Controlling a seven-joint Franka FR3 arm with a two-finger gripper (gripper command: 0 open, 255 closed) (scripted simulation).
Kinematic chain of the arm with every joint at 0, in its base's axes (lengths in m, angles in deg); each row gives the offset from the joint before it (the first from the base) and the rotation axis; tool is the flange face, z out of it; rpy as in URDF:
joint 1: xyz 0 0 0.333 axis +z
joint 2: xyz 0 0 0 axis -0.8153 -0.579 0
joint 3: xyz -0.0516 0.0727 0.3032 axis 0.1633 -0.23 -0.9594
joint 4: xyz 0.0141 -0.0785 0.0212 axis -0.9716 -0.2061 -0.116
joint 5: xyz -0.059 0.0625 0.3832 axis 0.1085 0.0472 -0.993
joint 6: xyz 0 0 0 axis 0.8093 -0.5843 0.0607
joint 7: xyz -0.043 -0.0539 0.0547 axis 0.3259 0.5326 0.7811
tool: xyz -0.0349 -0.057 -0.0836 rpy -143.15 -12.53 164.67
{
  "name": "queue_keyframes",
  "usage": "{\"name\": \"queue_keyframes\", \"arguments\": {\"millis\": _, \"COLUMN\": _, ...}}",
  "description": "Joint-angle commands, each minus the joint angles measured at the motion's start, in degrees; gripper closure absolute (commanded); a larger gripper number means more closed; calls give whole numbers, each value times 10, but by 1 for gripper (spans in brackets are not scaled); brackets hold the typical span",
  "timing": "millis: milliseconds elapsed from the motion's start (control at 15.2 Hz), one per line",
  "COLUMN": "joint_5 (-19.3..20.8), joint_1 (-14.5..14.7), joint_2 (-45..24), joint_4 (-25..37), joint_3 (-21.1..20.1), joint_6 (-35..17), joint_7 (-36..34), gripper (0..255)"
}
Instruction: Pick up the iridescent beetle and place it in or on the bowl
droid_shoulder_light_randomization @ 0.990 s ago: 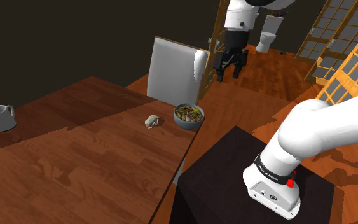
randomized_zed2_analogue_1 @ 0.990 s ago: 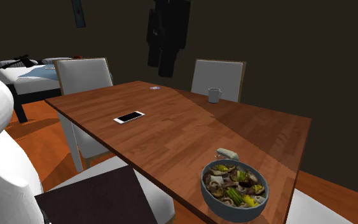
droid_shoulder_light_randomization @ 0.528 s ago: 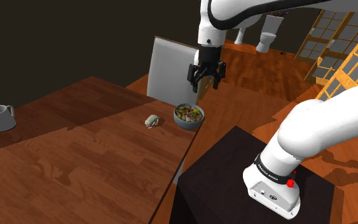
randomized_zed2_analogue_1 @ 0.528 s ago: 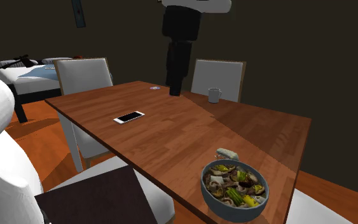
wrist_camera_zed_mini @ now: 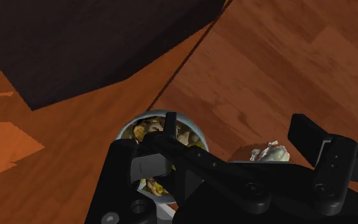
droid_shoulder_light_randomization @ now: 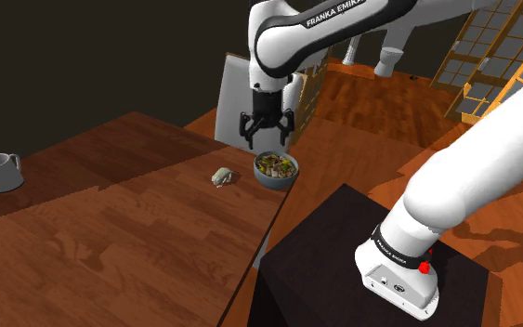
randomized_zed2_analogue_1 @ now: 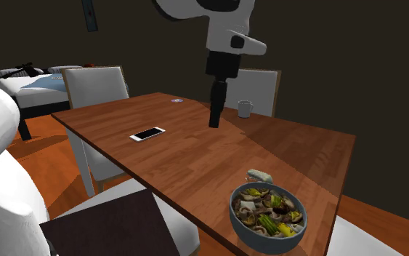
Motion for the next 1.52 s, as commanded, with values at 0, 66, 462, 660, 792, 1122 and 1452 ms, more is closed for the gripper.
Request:
{"name": "queue_keyframes", "arguments": {"millis": 0, "joint_5": 14, "joint_1": -6, "joint_2": -48, "joint_4": 18, "joint_3": -13, "joint_6": -26, "joint_7": -49, "gripper": 0}}
{"name": "queue_keyframes", "arguments": {"millis": 66, "joint_5": 23, "joint_1": -7, "joint_2": -73, "joint_4": 31, "joint_3": -19, "joint_6": -37, "joint_7": -74, "gripper": 0}}
{"name": "queue_keyframes", "arguments": {"millis": 462, "joint_5": 91, "joint_1": -5, "joint_2": -226, "joint_4": 122, "joint_3": -26, "joint_6": -79, "joint_7": -220, "gripper": 0}}
{"name": "queue_keyframes", "arguments": {"millis": 660, "joint_5": 123, "joint_1": 5, "joint_2": -301, "joint_4": 178, "joint_3": -15, "joint_6": -87, "joint_7": -285, "gripper": 0}}
{"name": "queue_keyframes", "arguments": {"millis": 792, "joint_5": 141, "joint_1": 15, "joint_2": -349, "joint_4": 218, "joint_3": -3, "joint_6": -89, "joint_7": -323, "gripper": 0}}
{"name": "queue_keyframes", "arguments": {"millis": 1122, "joint_5": 169, "joint_1": 39, "joint_2": -466, "joint_4": 330, "joint_3": 31, "joint_6": -79, "joint_7": -402, "gripper": 0}}
{"name": "queue_keyframes", "arguments": {"millis": 1452, "joint_5": 178, "joint_1": 54, "joint_2": -552, "joint_4": 419, "joint_3": 57, "joint_6": -69, "joint_7": -447, "gripper": 0}}
